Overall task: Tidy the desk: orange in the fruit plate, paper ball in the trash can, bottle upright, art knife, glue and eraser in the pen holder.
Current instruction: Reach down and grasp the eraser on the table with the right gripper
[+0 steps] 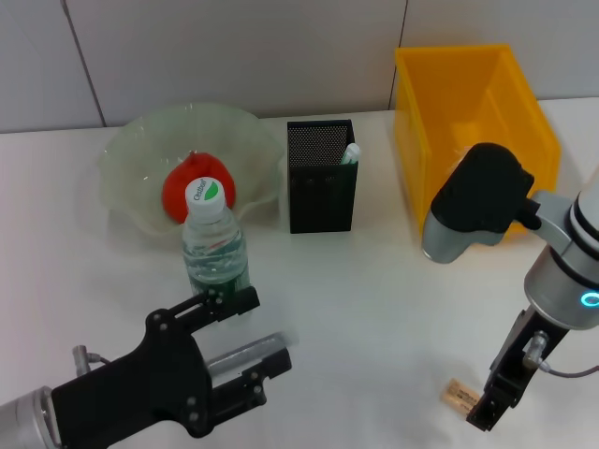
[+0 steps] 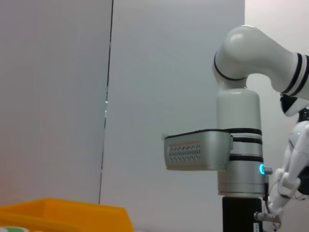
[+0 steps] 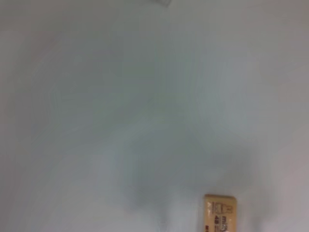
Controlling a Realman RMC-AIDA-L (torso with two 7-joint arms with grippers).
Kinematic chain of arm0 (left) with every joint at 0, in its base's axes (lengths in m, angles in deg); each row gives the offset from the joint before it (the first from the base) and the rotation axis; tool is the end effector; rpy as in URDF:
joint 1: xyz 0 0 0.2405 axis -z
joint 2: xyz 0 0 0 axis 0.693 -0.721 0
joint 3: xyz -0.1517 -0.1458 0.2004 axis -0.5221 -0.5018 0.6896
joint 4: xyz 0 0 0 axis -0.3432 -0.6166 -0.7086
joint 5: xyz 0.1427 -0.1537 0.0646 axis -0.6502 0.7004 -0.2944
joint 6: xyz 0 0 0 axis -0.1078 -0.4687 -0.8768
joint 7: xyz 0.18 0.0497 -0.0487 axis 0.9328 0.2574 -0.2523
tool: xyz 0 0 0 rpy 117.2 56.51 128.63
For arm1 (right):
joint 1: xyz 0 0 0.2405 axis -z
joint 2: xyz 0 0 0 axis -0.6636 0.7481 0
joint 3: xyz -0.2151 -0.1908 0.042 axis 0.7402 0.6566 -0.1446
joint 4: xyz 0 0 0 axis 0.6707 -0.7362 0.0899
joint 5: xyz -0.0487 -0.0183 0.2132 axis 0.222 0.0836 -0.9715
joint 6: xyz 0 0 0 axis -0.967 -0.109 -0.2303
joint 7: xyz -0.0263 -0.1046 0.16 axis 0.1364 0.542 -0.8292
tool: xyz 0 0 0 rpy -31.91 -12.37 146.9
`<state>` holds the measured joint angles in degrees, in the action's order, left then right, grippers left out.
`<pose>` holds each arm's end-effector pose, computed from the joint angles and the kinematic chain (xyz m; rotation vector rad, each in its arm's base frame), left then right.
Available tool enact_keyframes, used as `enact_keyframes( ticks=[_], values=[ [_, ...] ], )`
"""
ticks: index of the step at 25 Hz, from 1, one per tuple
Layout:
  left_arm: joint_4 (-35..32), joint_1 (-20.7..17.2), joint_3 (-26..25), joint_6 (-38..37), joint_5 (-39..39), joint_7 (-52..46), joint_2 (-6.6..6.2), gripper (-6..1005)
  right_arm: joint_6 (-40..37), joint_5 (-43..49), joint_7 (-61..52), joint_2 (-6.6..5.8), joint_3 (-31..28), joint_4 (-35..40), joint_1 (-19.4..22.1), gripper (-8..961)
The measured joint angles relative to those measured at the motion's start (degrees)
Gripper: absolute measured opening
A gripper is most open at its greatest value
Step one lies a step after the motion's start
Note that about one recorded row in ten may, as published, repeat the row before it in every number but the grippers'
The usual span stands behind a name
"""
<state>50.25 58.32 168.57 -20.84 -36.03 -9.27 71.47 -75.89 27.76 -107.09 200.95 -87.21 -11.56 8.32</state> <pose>-0.2497 0.2689 -0.1030 -2.5605 -0.2269 -1.2111 0.2425 0.3332 -0.0631 -2.6323 0.9605 -0.9258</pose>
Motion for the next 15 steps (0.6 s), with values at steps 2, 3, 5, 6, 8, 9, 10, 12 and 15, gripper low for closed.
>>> enact_keyframes(
  ticks=[2,3,5,6,8,9,10,12,15],
  values=[
    [0.0,0.0,0.2,-0.1,-0.1,0.0,-0.19,685,0.5,-0.3,0.0,0.04,0.2,0.1,0.2,757],
    [-0.1,0.0,0.0,-0.2,-1.4,0.0,-0.42,685,0.8,-0.5,0.0,0.11,0.4,0.3,0.4,756],
    [-0.2,0.0,-0.3,-0.2,-2.6,0.0,-0.46,685,1.1,-0.5,0.1,0.14,0.6,0.3,0.5,754],
    [-0.2,0.2,-0.3,-0.2,-3.4,-0.1,-0.64,685,1.6,-0.5,0.1,0.17,1.2,0.6,0.7,753],
    [-0.2,0.3,-0.3,-0.2,-3.8,-0.2,-0.76,685,1.8,-0.5,0.1,0.17,1.3,0.8,0.7,751],
    [-0.2,0.3,-0.3,-0.2,-4.1,-0.5,-0.85,685,2.1,-0.6,0.1,0.17,1.4,0.9,0.7,737],
    [-0.5,0.5,-0.4,-0.2,-4.9,-1.1,-1.09,685,2.5,-0.8,0.1,0.17,1.4,1.2,0.7,724],
    [-0.6,0.6,-0.5,-0.2,-5.4,-1.5,-1.21,685,3.4,-1.2,0.1,0.17,1.5,1.5,0.8,696],
    [-0.6,0.6,-0.8,-0.3,-5.8,-1.9,-1.3,685,4.4,-1.7,0.3,0.17,1.6,2.3,0.8,619]
  ],
)
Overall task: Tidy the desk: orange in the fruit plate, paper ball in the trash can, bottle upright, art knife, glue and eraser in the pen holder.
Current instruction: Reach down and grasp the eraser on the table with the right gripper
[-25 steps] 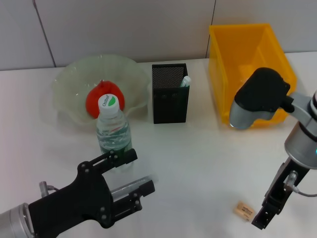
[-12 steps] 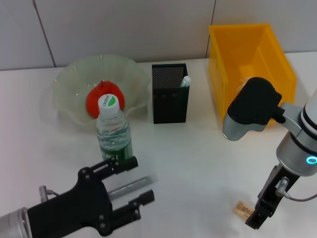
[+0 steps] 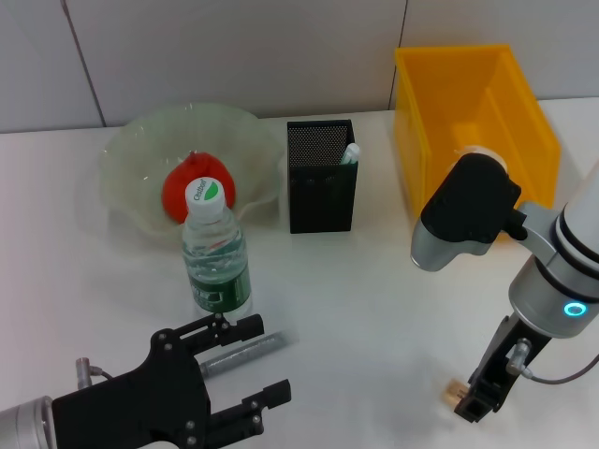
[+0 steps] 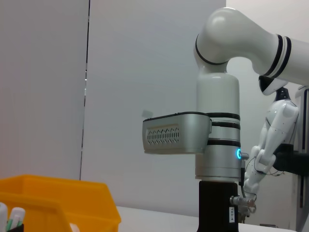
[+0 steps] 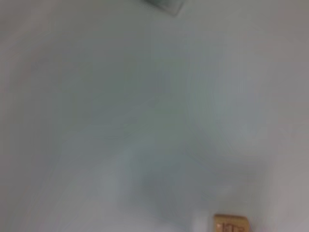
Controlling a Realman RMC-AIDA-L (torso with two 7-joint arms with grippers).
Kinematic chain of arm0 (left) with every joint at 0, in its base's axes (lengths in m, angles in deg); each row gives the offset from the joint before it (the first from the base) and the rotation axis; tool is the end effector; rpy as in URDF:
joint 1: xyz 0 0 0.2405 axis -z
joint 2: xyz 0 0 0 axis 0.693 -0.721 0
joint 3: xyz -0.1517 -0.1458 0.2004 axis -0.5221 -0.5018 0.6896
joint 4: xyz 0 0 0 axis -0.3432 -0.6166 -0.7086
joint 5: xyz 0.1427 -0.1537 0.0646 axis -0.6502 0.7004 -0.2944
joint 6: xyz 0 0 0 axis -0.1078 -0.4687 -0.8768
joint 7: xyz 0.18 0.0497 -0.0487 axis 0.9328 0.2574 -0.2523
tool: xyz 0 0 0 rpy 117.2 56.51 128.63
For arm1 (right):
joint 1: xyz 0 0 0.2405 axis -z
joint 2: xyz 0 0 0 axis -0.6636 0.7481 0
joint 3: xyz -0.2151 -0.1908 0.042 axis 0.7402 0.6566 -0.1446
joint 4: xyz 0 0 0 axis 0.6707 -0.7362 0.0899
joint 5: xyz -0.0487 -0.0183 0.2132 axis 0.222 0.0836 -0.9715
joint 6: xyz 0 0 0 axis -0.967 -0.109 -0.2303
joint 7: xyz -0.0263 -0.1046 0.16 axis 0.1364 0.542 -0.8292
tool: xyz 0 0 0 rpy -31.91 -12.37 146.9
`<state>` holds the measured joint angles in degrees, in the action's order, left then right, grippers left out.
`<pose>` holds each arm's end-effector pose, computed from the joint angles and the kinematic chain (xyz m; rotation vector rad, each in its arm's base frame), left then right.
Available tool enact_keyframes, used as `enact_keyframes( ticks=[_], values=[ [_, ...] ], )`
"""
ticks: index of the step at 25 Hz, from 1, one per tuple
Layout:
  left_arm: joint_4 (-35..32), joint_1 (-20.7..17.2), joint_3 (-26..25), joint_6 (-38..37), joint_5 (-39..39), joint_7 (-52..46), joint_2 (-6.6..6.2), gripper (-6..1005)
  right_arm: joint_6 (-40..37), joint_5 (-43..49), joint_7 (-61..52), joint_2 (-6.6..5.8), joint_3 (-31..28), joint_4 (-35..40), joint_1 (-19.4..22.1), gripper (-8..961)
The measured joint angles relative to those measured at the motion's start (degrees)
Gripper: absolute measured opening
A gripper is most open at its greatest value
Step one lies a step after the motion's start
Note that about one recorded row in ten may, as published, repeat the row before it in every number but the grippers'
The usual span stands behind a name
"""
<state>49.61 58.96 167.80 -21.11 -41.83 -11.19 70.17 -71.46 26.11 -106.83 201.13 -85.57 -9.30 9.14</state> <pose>-0.2577 0.2630 -0.1050 -2.6718 -0.2086 -1.1432 0.2463 0.3341 -0.0775 -2.6544 0.9550 -0.8786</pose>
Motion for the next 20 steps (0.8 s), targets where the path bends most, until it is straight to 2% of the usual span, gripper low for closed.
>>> enact_keyframes(
  ticks=[3,9,20],
  values=[
    [0.0,0.0,-0.1,0.0,-0.1,-0.2,-0.09,685,0.9,-0.9,0.2,-0.02,0.5,1.0,0.0,471],
    [0.0,0.0,-0.1,0.1,-0.1,-0.3,-0.01,686,1.2,-0.9,0.3,-0.08,0.9,1.2,0.0,408],
    [0.1,0.0,-0.2,0.2,-0.1,-0.3,0.21,686,1.3,-0.6,0.1,-0.19,0.4,1.1,-0.1,410]
  ],
)
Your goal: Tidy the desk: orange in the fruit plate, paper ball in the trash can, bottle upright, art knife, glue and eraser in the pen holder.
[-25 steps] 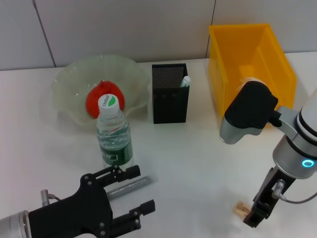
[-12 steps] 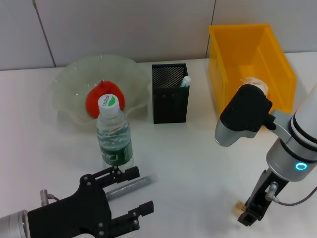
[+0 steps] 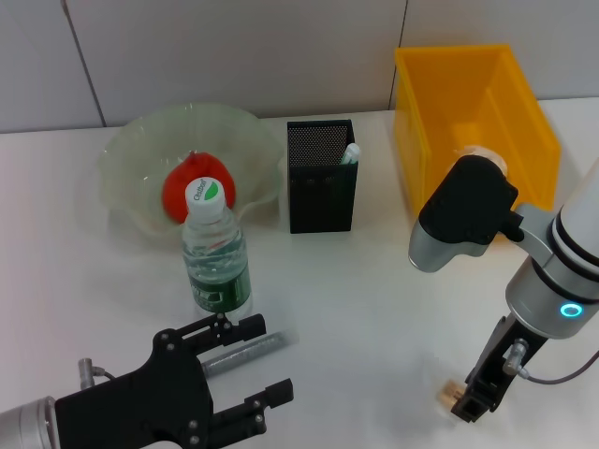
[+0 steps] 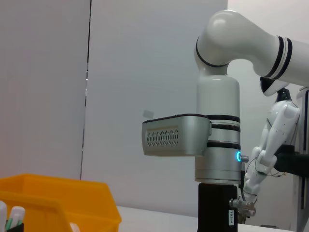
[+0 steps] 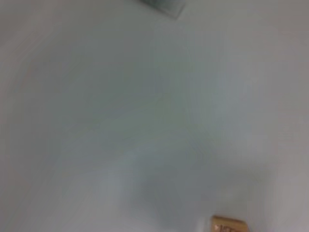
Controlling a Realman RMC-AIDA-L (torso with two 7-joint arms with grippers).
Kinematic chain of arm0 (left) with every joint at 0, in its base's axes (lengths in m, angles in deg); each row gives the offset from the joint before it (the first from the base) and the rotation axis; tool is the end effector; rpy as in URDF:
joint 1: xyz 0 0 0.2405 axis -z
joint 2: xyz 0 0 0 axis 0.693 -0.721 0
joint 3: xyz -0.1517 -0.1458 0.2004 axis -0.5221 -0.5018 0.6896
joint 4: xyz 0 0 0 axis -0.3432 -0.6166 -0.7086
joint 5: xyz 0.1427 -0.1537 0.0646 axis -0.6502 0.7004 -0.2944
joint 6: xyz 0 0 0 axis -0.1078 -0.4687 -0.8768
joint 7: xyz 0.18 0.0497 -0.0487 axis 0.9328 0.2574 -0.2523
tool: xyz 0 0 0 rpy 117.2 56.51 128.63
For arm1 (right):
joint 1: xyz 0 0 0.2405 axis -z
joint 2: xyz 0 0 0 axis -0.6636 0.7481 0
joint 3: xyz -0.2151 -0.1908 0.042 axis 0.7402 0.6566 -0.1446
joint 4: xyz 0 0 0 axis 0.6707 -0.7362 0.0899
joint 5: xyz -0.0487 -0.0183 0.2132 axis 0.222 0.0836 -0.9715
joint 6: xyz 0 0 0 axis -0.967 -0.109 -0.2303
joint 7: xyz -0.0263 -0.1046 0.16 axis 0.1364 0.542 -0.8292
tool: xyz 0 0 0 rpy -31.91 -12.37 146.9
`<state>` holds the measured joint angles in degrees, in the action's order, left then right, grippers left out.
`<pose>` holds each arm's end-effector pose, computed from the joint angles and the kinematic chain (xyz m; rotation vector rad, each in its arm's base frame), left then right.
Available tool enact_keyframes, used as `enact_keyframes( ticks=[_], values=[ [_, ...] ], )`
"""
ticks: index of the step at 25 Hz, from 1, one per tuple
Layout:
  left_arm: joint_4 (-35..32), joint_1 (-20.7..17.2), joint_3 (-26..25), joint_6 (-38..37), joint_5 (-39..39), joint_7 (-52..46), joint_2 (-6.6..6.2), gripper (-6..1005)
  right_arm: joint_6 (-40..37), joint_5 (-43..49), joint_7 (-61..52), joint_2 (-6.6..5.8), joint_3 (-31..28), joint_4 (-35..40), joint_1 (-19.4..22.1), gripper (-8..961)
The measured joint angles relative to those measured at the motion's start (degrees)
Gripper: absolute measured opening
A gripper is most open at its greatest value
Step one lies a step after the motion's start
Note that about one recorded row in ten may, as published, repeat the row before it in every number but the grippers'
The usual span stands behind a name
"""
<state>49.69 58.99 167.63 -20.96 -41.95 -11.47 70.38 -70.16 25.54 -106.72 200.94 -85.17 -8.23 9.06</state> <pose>-0.2572 0.2632 -0.1062 -2.6707 -0.2188 -1.1448 0.2481 0.3357 -0.0805 -2.6581 0.9547 -0.8693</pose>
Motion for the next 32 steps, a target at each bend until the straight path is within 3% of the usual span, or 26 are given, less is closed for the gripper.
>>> enact_keyframes(
  ticks=[8,32],
  values=[
    [0.1,0.0,0.0,0.2,0.0,0.0,0.13,686,0.2,-0.1,-0.4,0.08,0.4,0.5,-0.3,411],
    [0.3,0.0,-0.7,0.3,0.0,0.0,0.29,686,2.5,-0.4,-0.7,0.04,2.2,3.2,-1.5,263]
  ],
)
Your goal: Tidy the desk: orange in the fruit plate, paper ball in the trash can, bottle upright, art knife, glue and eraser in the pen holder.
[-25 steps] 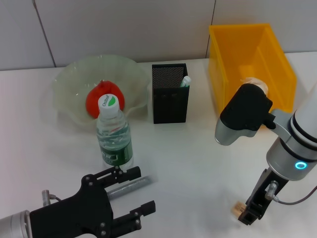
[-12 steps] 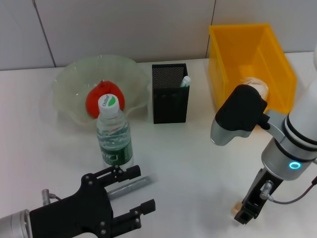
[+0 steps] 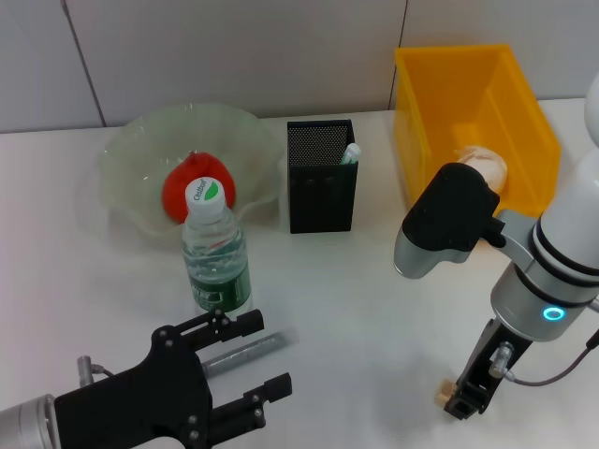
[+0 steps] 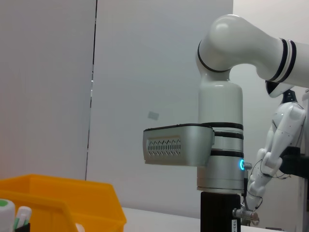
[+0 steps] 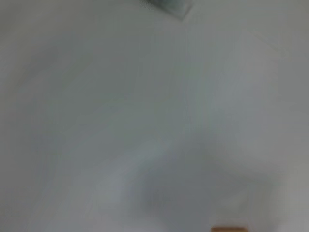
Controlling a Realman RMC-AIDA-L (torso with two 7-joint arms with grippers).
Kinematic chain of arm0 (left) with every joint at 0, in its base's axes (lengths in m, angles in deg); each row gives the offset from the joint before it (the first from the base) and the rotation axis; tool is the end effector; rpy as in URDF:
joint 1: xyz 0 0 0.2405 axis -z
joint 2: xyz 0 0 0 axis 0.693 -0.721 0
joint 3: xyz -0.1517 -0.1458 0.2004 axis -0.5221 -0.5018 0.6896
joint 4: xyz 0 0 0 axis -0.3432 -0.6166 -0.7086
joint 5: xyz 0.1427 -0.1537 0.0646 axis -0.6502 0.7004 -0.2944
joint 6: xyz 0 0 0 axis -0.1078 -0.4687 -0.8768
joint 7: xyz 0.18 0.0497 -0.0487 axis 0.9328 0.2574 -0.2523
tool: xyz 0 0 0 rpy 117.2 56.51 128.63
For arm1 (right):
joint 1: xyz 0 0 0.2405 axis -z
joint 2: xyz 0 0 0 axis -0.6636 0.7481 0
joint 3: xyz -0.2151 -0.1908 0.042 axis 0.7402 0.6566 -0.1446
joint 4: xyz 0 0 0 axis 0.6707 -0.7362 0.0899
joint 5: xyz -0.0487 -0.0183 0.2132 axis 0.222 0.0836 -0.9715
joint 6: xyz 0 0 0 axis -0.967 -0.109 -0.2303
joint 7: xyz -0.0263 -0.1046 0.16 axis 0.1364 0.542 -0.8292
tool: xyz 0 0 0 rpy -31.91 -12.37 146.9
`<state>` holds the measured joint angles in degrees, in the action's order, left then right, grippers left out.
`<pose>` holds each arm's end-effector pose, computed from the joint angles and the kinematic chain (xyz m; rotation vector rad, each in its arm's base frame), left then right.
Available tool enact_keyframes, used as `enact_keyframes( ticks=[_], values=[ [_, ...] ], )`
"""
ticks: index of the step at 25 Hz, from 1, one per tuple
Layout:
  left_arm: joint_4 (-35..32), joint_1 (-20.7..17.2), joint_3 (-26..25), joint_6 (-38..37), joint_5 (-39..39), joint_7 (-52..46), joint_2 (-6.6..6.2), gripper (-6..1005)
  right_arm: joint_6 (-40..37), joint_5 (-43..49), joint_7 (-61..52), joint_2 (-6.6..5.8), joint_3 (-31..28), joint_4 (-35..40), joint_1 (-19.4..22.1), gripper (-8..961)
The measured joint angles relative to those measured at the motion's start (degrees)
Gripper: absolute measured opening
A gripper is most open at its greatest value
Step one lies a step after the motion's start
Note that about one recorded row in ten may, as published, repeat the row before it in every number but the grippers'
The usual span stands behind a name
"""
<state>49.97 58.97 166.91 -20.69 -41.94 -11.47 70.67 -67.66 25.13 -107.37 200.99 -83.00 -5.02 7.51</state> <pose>-0.2576 0.2651 -0.1065 -2.6552 -0.2314 -1.1447 0.2475 0.3393 -0.0923 -2.6645 0.9354 -0.8899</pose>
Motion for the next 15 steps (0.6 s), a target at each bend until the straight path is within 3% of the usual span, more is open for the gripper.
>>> enact_keyframes(
  ticks=[5,8,9,15],
  values=[
    [-0.3,-0.1,-0.1,-0.1,0.0,0.0,-0.01,686,-0.3,0.0,0.0,-0.01,-1.9,-4.2,0.7,260],
    [-0.4,-0.1,-0.3,-0.5,0.0,0.0,-0.01,687,-0.9,-0.1,0.2,-0.14,-9.9,-11.5,0.8,260],
    [-0.4,-0.1,-0.3,-0.5,0.0,0.0,-0.01,687,-1.4,-0.5,0.6,-0.28,-15.5,-16.2,0.1,259],
    [-0.4,0.1,-0.3,-0.5,0.0,0.0,0.02,687,0.5,-1.1,1.2,-0.5,-24.5,-23.1,-3.0,260]
  ],
)
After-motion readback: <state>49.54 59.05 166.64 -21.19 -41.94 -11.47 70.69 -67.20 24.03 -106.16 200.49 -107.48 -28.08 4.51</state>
